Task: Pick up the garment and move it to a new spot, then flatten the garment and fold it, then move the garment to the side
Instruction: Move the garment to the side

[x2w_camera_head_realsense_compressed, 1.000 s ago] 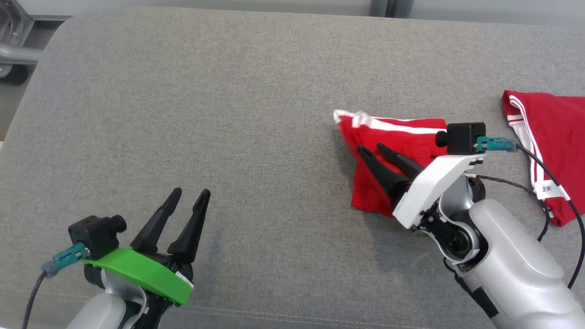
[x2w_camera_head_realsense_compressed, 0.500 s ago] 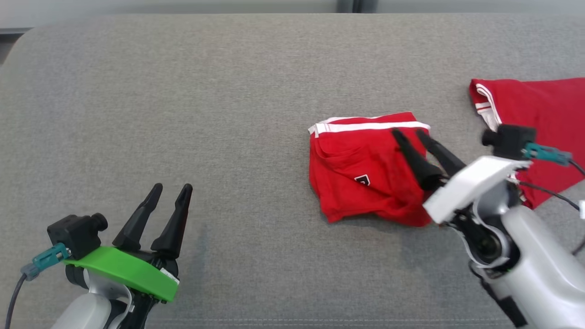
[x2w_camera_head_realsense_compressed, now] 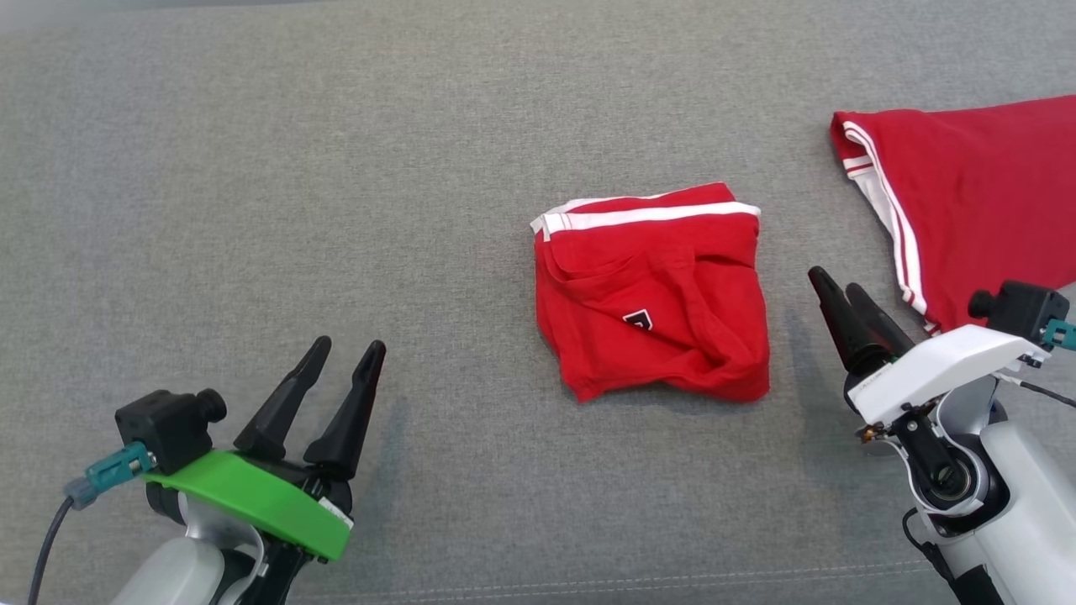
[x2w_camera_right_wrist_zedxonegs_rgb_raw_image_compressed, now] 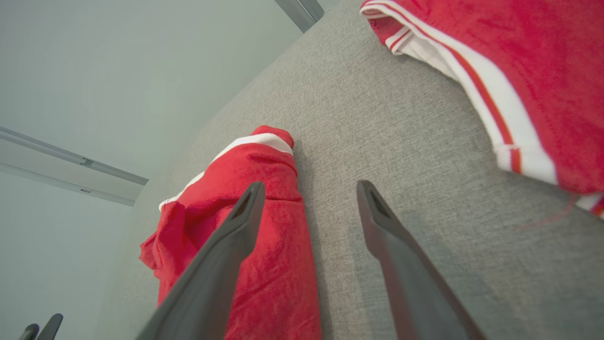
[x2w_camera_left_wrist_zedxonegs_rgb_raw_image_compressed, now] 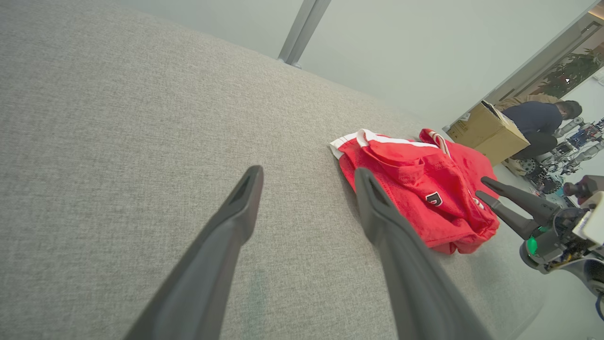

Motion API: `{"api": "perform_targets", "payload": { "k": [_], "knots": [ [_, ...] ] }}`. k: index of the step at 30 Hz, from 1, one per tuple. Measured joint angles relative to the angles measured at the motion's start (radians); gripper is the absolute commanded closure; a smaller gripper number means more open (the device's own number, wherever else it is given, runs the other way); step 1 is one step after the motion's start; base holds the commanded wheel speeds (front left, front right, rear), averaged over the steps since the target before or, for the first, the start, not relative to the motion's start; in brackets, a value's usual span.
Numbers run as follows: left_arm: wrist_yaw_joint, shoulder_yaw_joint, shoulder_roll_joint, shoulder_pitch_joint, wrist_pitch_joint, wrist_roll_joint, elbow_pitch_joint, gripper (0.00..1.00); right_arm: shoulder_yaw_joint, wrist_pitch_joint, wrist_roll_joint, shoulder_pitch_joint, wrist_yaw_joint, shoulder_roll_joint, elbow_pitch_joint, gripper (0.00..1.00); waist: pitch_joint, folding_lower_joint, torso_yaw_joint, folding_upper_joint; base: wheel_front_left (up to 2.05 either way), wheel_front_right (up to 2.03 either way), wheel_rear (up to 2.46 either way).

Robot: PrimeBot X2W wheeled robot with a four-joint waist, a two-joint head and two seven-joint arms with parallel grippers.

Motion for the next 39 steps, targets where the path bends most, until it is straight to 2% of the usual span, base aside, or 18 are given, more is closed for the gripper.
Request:
{"api": "perform_targets", "payload": {
  "k": [8,19,20,21,29,36,39],
  "knots": [
    [0.000,-0.012,-0.017,-0.025,0.012,0.001,0.008,0.00,0.001,0.026,0.066,-0.003,0.032,0.024,0.044,0.00,0.015,0.0000,0.037,0.0000,0.00,0.00,0.00],
    [-0.010,-0.028,-0.033,-0.037,0.013,0.001,0.036,0.00,0.030,0.104,0.096,-0.074,0.041,0.041,0.152,0.00,0.014,0.0000,0.103,-0.0001,0.00,0.00,0.00],
    [-0.011,-0.030,-0.035,-0.042,0.013,0.002,0.041,0.00,0.030,0.107,0.096,-0.080,0.042,0.040,0.158,0.75,0.012,0.0000,0.107,0.0000,0.00,0.00,0.00],
    [-0.011,-0.032,-0.036,-0.046,0.013,0.004,0.044,0.00,0.030,0.108,0.096,-0.086,0.045,0.039,0.163,1.00,0.010,0.0000,0.112,0.0000,0.00,0.00,0.00],
    [-0.019,-0.031,-0.063,-0.051,-0.003,0.005,0.086,0.00,0.102,0.159,0.034,-0.163,0.122,-0.024,0.123,1.00,-0.035,0.0000,0.137,0.0000,0.00,0.00,0.00],
    [-0.019,-0.030,-0.080,-0.027,-0.013,0.000,0.107,0.00,0.181,0.233,-0.004,-0.193,0.139,-0.037,0.058,1.00,-0.091,0.0000,0.138,0.0000,0.00,0.00,0.00],
    [-0.019,-0.030,-0.082,-0.020,-0.015,0.000,0.108,0.00,0.200,0.250,-0.035,-0.211,0.143,-0.066,0.031,1.00,-0.107,0.0000,0.130,0.0000,0.00,0.00,0.00]
  ]
}}
